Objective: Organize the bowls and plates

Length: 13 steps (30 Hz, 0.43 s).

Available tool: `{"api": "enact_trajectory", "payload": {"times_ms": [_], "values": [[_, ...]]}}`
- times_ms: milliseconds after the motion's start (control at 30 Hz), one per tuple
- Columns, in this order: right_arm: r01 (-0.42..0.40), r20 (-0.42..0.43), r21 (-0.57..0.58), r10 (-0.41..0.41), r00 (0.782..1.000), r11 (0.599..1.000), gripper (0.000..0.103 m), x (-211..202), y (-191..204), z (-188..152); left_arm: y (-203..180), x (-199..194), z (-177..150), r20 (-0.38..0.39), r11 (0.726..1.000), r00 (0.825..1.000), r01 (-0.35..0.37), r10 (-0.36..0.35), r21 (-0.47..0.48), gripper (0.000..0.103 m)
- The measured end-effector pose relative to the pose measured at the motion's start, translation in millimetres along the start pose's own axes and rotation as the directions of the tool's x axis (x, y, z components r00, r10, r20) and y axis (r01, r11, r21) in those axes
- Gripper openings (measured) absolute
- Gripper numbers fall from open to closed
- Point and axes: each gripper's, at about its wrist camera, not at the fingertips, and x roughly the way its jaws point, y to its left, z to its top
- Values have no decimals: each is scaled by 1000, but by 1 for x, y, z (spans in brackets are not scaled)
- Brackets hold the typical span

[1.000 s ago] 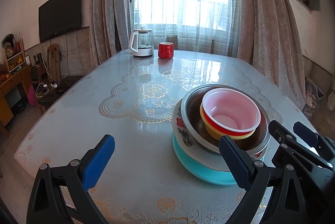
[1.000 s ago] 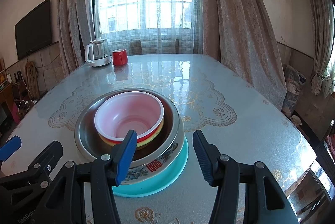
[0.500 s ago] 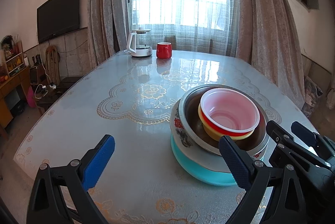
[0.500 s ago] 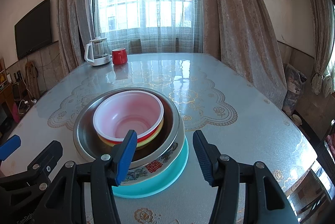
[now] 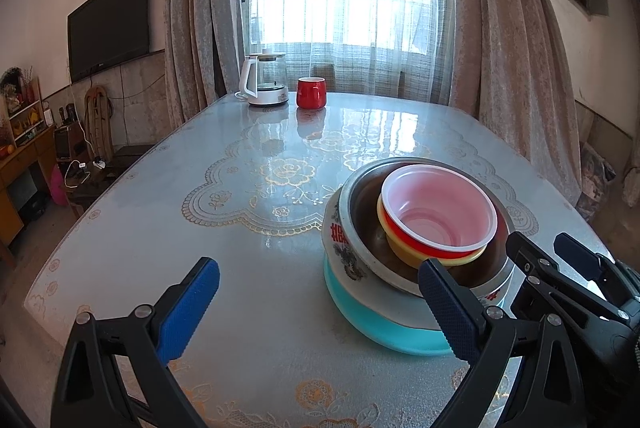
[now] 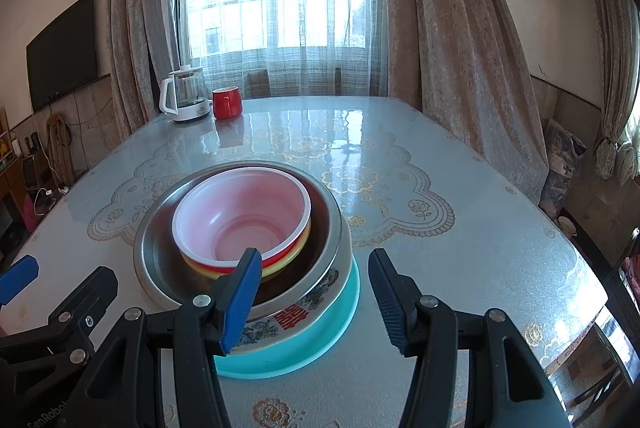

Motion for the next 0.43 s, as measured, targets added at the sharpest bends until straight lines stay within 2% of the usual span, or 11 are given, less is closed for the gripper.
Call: {"api": "enact_trajectory", "payload": {"times_ms": [133, 200, 267, 433], "values": [[2, -1, 0, -2, 1000, 1000, 56, 1, 0, -1, -1, 2, -1, 10, 1000, 1000, -1, 1, 11, 100], [3, 0, -1, -3, 1000, 1000, 56, 1, 0, -1, -2, 0, -2, 29, 1000, 1000, 1, -1, 23, 94], [2, -2, 0, -2, 1000, 1000, 56, 1, 0, -1, -2, -1, -2, 38, 999, 999, 1, -3, 32, 93], [-5, 2, -8, 5, 1000, 1000, 56, 0, -1, -1, 0, 1, 0, 24, 1000, 1000, 20, -20, 20, 92]]}}
